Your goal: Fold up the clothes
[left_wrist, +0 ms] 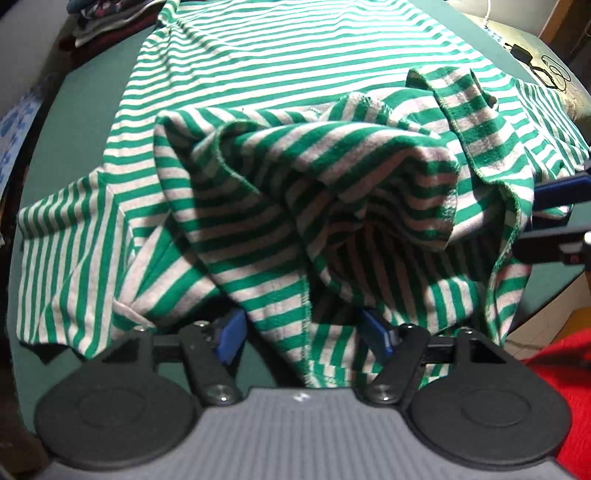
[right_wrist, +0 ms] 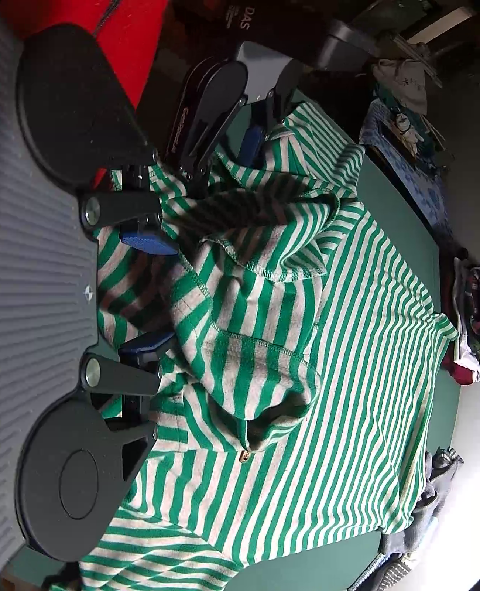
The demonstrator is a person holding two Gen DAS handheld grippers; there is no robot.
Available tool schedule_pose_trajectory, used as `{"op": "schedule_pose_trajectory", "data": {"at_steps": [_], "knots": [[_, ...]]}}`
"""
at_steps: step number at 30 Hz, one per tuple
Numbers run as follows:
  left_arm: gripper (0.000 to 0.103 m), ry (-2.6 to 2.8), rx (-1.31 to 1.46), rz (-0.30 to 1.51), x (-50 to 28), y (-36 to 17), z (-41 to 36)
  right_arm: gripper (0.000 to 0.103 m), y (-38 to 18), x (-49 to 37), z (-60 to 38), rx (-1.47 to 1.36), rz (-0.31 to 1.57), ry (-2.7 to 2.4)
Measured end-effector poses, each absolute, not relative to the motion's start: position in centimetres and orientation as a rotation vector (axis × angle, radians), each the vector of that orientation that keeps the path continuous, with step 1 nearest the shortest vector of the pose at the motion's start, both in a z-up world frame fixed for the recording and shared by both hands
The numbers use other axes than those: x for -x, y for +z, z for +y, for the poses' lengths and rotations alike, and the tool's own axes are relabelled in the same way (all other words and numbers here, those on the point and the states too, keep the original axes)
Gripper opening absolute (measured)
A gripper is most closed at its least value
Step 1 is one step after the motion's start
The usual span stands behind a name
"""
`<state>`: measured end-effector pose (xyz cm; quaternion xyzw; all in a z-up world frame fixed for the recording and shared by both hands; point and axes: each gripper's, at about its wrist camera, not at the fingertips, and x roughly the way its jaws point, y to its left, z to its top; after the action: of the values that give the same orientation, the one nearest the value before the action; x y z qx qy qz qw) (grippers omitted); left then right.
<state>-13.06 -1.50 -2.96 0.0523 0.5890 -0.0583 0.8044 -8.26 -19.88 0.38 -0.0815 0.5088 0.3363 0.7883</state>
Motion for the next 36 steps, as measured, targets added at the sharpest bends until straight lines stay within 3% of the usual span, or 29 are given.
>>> {"op": "schedule_pose_trajectory", "data": {"at_steps": [3, 8, 10, 12, 15, 24, 27, 36], "knots": [[0.069, -0.111, -0.112, 1.257, 12.8, -2.9, -1.8, 0.053, -0.2, 8.3, -19.1, 0.167, 1.109, 0.698], [0.084, -0.062, -0.131, 1.246, 12.8, -3.1, -2.3, 0.048, -1.4, 8.3, -18.2, 0.189, 1.110, 0.633], [0.085, -0.057, -0.125, 1.242, 12.9, -3.0, -2.4, 0.039, -1.7, 8.3, -18.2, 0.196, 1.098, 0.622], [0.089, -0.049, -0.132, 1.236, 12.9, -3.1, -2.4, 0.019, -1.8, 8.3, -18.3, 0.194, 1.090, 0.615], [0.093, -0.035, -0.123, 1.233, 12.9, -3.3, -2.1, 0.015, -1.9, 8.2, -18.4, 0.188, 1.077, 0.610], [0.093, -0.039, -0.061, 1.238, 12.8, -3.5, -1.2, 0.014, -1.7, 8.6, -18.3, 0.197, 1.062, 0.599], [0.103, -0.028, -0.072, 1.246, 12.9, -3.8, -1.4, 0.014, -1.7, 8.7, -18.2, 0.197, 1.061, 0.591], [0.103, -0.032, -0.077, 1.245, 12.8, -3.6, -1.6, 0.013, -1.4, 9.0, -18.2, 0.198, 1.037, 0.568]]}}
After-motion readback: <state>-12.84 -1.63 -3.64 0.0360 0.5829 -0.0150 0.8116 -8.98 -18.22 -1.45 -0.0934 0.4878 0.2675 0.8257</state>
